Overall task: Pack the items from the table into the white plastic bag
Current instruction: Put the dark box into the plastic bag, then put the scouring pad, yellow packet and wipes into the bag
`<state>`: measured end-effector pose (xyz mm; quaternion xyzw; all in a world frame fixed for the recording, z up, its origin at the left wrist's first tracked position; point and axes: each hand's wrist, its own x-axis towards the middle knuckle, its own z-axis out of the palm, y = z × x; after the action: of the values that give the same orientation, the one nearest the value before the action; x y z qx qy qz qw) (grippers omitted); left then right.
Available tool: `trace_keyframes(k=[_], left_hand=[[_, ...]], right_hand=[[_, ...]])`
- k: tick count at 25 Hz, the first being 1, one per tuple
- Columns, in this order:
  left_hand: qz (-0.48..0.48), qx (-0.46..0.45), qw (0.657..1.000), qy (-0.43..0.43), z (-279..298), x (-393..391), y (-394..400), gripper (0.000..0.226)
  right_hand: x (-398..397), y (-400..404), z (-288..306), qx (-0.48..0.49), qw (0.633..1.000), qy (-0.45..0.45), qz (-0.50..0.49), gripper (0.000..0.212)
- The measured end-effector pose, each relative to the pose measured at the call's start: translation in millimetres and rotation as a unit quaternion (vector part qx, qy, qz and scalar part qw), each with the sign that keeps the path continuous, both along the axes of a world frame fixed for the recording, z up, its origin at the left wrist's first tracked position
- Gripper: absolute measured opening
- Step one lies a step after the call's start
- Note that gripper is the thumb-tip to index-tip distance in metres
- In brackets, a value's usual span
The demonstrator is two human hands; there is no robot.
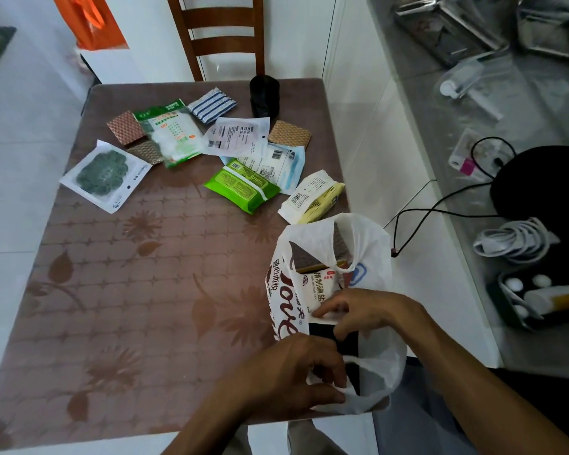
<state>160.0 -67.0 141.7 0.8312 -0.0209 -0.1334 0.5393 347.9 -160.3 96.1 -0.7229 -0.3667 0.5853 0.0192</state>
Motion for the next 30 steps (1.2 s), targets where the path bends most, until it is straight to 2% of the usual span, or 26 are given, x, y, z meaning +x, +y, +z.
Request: trace_keyframes(k=[3, 6, 8, 10, 12, 13, 15, 16, 17, 19, 21, 23, 26, 28, 30], left_hand=[[0.01, -0.006, 1.0, -0.016, -2, -2, -1, 0.01], [0.032, -0.006, 0.999, -0.019, -6, -5, 0, 0.012], [0.058, -0.008, 0.998, -0.029, -8, -6, 1, 0.013], [0.09, -0.022, 0.995, -0.032, -11, -5, 5, 0.015], [0.131, -0.007, 0.99, -0.056, -15, 2, 12, 0.018], [0.156, 0.028, 0.984, -0.079, -16, 9, 15, 0.017], [0.216, 0.138, 0.961, -0.104, -21, 28, 25, 0.011], [0.234, 0.209, 0.945, -0.096, -24, 41, 31, 0.012], [0.229, 0.283, 0.928, -0.076, -27, 55, 38, 0.02], [0.166, 0.412, 0.896, -0.008, -39, 82, 52, 0.034], [0.108, 0.481, 0.869, 0.048, -52, 100, 65, 0.053], [0.114, 0.458, 0.88, 0.057, -56, 106, 73, 0.074], [0.249, 0.328, 0.911, -0.018, -39, 105, 83, 0.087], [0.323, 0.265, 0.907, -0.055, -26, 101, 94, 0.091], [0.332, 0.251, 0.904, -0.096, -22, 93, 105, 0.089]], right_hand=[[-10, 11, -5, -0.012, 0.998, -0.024, 0.058, 0.049], [-14, 13, -11, -0.002, 0.98, -0.106, 0.166, 0.046], [-14, 8, -10, 0.017, 0.972, -0.133, 0.195, 0.044], [-15, -3, -4, 0.058, 0.98, -0.127, 0.139, 0.043], [-14, -15, 5, 0.137, 0.98, -0.146, 0.013, 0.047], [-10, -22, 11, 0.191, 0.963, -0.18, -0.057, 0.048], [-4, -33, 24, 0.259, 0.905, -0.288, -0.174, 0.05], [-1, -38, 30, 0.242, 0.883, -0.345, -0.206, 0.057], [1, -42, 35, 0.185, 0.876, -0.384, -0.224, 0.068], [-1, -49, 36, 0.056, 0.894, -0.379, -0.231, 0.085], [-7, -53, 31, 0.017, 0.92, -0.321, -0.223, 0.076], [-11, -53, 29, 0.054, 0.925, -0.299, -0.228, 0.057], [-10, -48, 33, 0.149, 0.898, -0.293, -0.292, 0.033], [-10, -42, 36, 0.162, 0.899, -0.299, -0.275, 0.029], [-8, -35, 41, 0.148, 0.91, -0.302, -0.242, 0.031]])
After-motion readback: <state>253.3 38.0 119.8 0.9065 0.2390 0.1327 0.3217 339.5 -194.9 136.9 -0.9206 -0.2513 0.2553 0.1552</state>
